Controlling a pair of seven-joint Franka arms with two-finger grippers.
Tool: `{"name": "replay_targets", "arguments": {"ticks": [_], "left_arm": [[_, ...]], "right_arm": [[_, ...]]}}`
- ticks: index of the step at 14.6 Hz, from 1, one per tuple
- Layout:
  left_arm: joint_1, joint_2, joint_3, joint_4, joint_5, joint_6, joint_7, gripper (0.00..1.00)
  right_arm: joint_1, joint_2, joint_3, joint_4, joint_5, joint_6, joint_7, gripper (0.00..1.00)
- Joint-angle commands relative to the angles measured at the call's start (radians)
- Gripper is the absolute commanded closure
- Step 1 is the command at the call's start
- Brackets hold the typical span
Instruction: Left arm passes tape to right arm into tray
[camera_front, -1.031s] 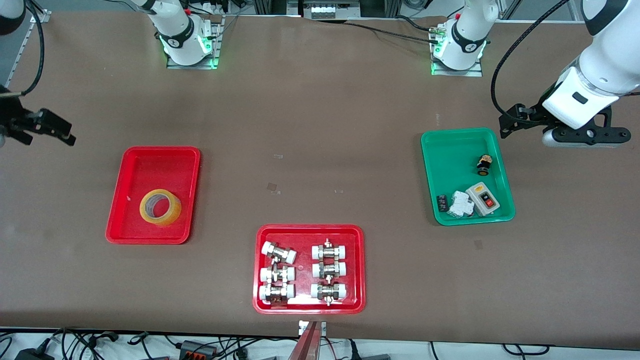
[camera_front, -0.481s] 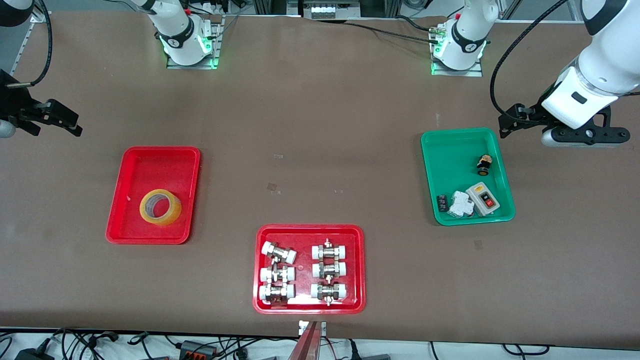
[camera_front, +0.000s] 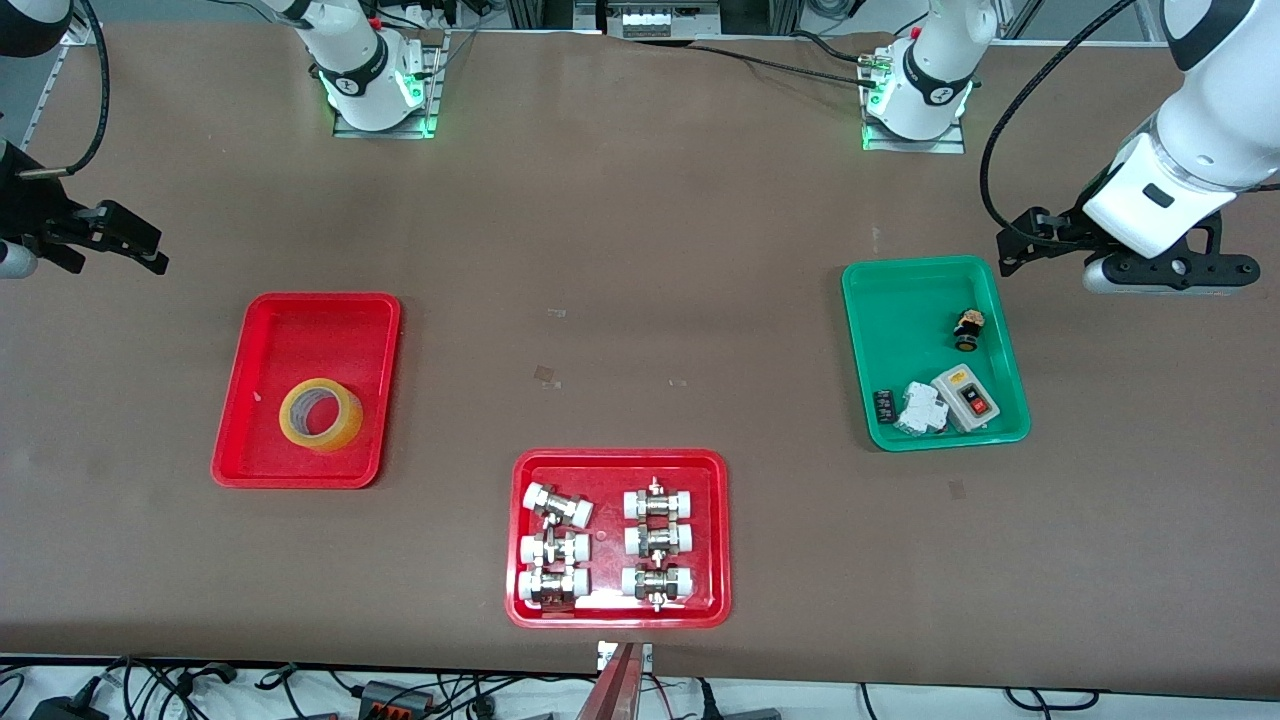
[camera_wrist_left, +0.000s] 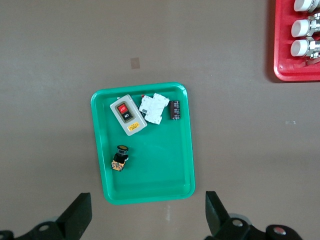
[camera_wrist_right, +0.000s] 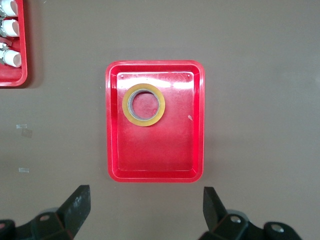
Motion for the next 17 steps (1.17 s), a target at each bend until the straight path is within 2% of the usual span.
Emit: {"name": "replay_targets", "arguments": {"ticks": [1,3,17], "left_arm": [[0.006,0.014,-0.004,0.029,-0.01,-0.02,0.023,0.0],[0.006,0.014,-0.004,0.029,-0.01,-0.02,0.023,0.0],[0.004,0.014,-0.006,0.026,-0.01,-0.02,0.023,0.0]], "right_arm": [[-0.037,-0.007,0.04,0.001,-0.007,0.006,-0.004,0.0],[-0.062,-0.007,0.06,0.001,-0.006,0.014,-0.004,0.0],[-0.052,-0.022,0.06,0.006,0.0,-0.016,0.007,0.0]]}}
